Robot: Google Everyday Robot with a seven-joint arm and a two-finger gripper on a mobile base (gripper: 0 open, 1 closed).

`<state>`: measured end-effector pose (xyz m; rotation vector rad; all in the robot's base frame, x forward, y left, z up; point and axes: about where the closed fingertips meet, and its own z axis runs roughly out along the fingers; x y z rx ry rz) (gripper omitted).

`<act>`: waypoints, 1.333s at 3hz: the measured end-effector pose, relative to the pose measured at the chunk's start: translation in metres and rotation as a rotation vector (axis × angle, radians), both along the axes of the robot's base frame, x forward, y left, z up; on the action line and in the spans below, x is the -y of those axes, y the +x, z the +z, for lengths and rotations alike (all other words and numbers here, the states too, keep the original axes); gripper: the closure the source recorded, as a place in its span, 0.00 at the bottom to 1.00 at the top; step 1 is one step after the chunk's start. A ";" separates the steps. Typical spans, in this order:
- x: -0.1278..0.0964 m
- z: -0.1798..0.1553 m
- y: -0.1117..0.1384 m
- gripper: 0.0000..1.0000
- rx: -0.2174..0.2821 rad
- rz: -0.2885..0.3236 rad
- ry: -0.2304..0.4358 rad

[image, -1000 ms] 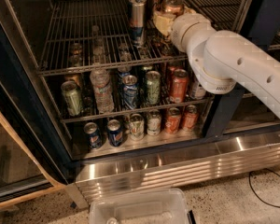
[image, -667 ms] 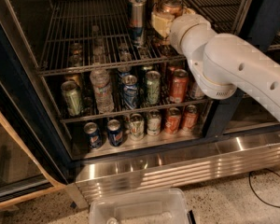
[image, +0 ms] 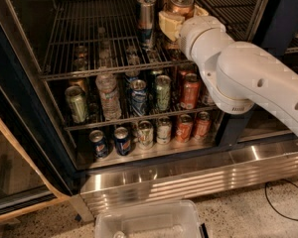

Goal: Pick orange can from top shelf of fridge

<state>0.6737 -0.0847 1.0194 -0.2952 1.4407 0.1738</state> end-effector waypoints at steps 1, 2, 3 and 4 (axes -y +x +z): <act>0.002 0.001 -0.012 1.00 0.001 -0.008 0.010; -0.001 -0.001 -0.023 1.00 0.000 0.007 0.027; -0.005 -0.005 -0.035 1.00 -0.001 0.053 0.063; -0.012 -0.009 -0.044 1.00 0.003 0.094 0.088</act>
Offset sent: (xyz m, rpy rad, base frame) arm -0.0373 0.0002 -0.0047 0.0493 0.0021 0.0225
